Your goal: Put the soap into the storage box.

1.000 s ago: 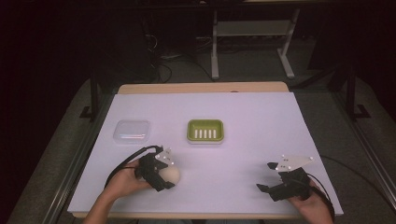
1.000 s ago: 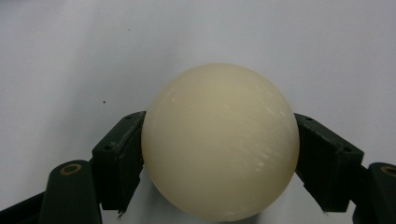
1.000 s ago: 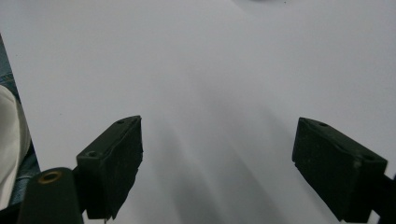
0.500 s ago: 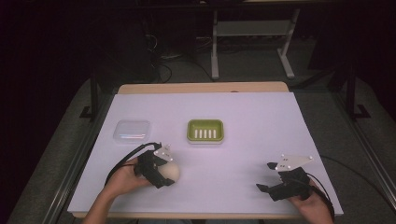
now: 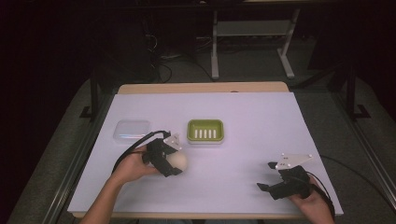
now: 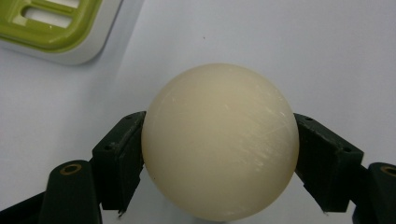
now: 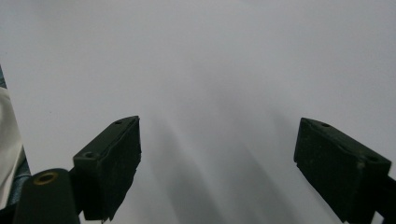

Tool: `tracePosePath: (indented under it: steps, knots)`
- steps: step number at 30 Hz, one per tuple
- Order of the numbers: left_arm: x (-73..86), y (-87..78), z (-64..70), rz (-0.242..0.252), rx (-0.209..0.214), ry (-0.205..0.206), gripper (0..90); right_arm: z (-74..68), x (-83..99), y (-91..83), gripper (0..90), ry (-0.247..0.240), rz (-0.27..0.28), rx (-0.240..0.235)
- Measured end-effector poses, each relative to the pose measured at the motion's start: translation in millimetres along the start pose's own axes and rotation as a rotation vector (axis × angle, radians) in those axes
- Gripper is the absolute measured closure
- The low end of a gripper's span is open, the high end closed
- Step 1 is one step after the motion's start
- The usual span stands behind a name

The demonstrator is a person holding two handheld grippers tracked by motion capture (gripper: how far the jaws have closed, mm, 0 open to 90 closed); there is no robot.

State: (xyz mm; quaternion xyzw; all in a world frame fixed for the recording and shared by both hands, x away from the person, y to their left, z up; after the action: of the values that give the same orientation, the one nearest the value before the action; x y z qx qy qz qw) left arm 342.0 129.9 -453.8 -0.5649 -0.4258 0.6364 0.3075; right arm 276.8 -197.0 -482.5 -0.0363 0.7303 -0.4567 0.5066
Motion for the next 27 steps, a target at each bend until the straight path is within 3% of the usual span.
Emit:
tracePosePath:
  steps: [17, 27]
  knots:
    - [-43.6, -11.8, -22.4, 0.032, 0.003, 0.027, 23.9, 1.8, 1.0, 2.0, 14.0, 0.048, 0.003, -0.022]
    - [-59.6, -13.7, -36.4, 0.061, 0.003, 0.033, 23.9, 2.5, -0.2, 0.0, 14.0, 0.055, 0.015, -0.023]
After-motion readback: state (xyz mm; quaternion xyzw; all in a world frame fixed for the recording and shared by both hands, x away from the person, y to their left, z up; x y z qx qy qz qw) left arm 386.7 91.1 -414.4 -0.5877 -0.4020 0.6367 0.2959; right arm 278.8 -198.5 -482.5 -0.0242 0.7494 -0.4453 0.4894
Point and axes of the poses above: each handheld gripper's, and its own axes: y roughly forward along the jaws, x roughly out of its underside, z roughly to its right, the point moved 7 cm from there along y, roughly forward along the jaws, and after that the axes turned 2 degrees about y, right-handed, at the moved point
